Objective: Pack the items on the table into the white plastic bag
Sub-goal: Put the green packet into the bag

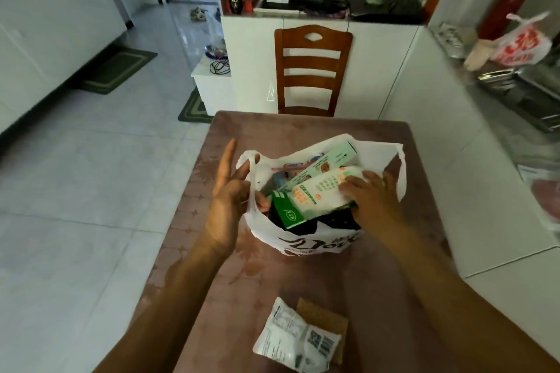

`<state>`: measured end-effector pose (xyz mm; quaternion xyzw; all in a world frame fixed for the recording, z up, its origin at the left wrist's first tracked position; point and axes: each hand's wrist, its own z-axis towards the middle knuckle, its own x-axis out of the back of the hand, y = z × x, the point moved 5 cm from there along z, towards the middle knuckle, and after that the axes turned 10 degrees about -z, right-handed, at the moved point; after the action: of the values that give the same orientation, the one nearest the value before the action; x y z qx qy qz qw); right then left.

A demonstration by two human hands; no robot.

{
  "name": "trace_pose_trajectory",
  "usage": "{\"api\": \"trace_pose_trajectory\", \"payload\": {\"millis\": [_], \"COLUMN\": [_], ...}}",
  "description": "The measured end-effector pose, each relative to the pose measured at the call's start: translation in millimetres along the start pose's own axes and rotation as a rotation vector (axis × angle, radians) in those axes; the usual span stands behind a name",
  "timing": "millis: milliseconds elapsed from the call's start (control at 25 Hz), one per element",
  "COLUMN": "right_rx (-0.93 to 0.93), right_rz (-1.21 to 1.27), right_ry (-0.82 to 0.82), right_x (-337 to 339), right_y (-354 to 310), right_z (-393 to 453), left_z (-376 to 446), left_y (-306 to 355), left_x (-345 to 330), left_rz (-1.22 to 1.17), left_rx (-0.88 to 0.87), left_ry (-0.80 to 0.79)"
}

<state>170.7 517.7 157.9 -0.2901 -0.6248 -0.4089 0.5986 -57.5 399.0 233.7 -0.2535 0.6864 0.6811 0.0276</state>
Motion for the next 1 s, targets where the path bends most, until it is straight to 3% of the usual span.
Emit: {"api": "trace_pose_trajectory", "payload": {"millis": [200, 320, 360, 400, 480, 520, 560, 600, 640, 720, 760, 800, 880, 1000], "right_rx": [0.046, 0.055, 0.039, 0.008, -0.071, -0.083, -0.034, 0.051, 0.11, 0.054, -0.001, -0.03, -0.086, -0.237], "right_rz": [-0.064, 0.07, 0.135, 0.202, 0.384, 0.469, 0.509, 0.51, 0.5, 0.497, 0.47, 0.421, 0.388, 0.677], "right_ry": [-0.212, -0.497, -0.482, -0.345, 0.171, 0.352, 0.425, 0.341, 0.136, -0.45, -0.65, -0.745, -0.778, -0.781], "right_x": [-21.2, -50.5, -49.2, -40.6, -13.7, -6.6, -8.5, -20.8, -45.5, -104.5, -126.0, -138.7, -141.1, -137.3], "right_y": [-25.2, -39.0, -39.9, -42.0, -49.4, -58.5, -72.7, -90.8, -107.3, -125.1, -127.2, -128.4, -126.7, -125.0], "right_z": [11.2, 6.2, 2.7, -4.6, -36.2, -64.7, -93.7, -117.6, -134.6, -159.4, -169.6, -172.1, -169.4, -169.1], "left_z": [6.2, 0.7, -1.3, -2.9, -2.5, -2.9, -2.5, -1.5, -1.0, -1.7, -2.6, -2.0, -1.8, 2.1], "left_y": [-8.0, -17.8, -20.8, -24.1, -27.8, -27.8, -27.6, -29.0, -30.7, -32.6, -33.5, -32.0, -27.9, -20.8], "left_x": [-2.9, -18.9, -22.3, -21.5, -12.6, -5.7, 0.3, 5.6, 7.9, 9.5, 9.7, 9.2, 7.8, 5.0], "left_rz": [0.017, 0.087, 0.111, 0.111, 0.074, 0.057, 0.046, 0.039, 0.033, 0.009, -0.002, -0.009, -0.009, -0.017], "left_rx": [0.003, 0.05, 0.06, 0.068, 0.059, 0.05, 0.046, 0.046, 0.052, 0.051, 0.05, 0.043, 0.026, -0.005], "left_ry": [-0.034, -0.164, -0.196, -0.204, -0.155, -0.112, -0.073, -0.036, -0.013, 0.011, 0.017, 0.017, 0.016, 0.0]}}
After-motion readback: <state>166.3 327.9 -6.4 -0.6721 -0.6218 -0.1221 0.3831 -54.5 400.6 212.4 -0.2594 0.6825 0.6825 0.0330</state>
